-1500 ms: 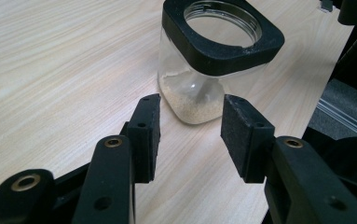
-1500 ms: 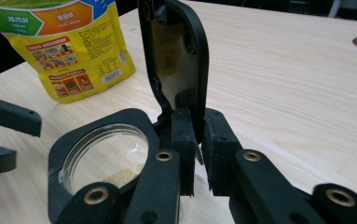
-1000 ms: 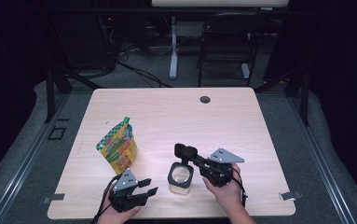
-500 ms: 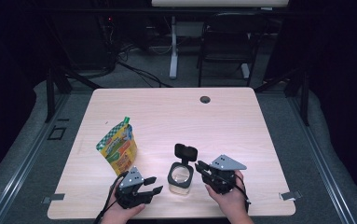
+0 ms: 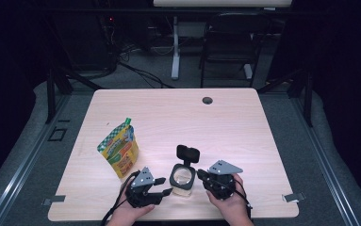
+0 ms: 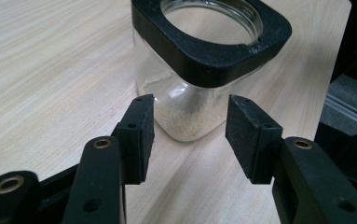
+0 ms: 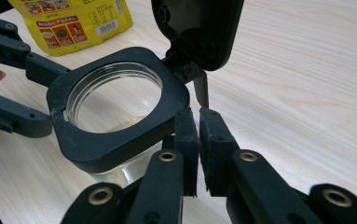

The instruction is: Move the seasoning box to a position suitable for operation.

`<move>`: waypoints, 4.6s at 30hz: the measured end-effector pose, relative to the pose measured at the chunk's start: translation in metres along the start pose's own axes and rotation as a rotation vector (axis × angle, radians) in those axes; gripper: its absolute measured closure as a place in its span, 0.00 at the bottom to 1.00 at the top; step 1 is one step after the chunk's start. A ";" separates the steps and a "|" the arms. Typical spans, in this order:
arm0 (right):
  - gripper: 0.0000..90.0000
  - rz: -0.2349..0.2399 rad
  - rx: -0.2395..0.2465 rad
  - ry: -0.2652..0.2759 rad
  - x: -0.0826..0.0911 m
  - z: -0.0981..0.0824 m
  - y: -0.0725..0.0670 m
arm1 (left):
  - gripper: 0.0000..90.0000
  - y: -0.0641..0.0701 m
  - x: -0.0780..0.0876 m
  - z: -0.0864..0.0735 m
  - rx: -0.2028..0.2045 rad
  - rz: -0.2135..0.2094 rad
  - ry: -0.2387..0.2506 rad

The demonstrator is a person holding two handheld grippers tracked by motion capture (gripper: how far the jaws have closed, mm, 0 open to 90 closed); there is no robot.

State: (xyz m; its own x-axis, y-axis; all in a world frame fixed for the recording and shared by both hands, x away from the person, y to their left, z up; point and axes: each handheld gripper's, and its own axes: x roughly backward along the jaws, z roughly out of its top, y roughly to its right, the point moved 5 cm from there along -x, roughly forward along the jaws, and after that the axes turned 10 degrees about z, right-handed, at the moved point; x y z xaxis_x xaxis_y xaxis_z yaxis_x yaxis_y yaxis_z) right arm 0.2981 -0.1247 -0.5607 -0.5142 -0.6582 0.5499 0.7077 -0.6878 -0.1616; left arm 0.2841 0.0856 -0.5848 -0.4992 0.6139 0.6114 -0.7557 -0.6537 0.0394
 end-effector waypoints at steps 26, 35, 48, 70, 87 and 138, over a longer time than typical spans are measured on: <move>1.00 0.022 -0.021 0.009 -0.023 0.012 -0.001 | 0.59 0.005 -0.002 -0.009 0.011 0.037 -0.010; 0.99 0.027 -0.051 0.007 -0.023 0.010 -0.003 | 0.59 0.006 -0.001 -0.010 0.026 0.055 -0.009; 0.97 0.028 -0.028 0.006 -0.025 0.010 -0.001 | 0.61 0.005 -0.002 -0.010 0.042 0.055 -0.001; 0.80 0.045 0.004 0.022 -0.011 0.008 0.001 | 0.61 -0.013 0.049 -0.004 0.063 0.077 0.060; 0.78 0.041 -0.012 0.010 -0.009 0.005 0.008 | 0.60 -0.048 0.084 -0.001 0.175 0.152 0.079; 0.77 0.044 -0.046 0.013 -0.008 0.003 0.015 | 0.63 -0.109 0.120 -0.015 0.334 0.340 0.091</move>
State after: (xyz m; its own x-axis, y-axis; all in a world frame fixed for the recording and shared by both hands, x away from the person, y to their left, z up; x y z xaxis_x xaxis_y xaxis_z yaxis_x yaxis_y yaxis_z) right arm 0.3139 -0.1287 -0.5650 -0.4898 -0.6918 0.5306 0.7068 -0.6714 -0.2229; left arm 0.3005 0.2370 -0.5276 -0.7404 0.3676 0.5627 -0.3733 -0.9211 0.1105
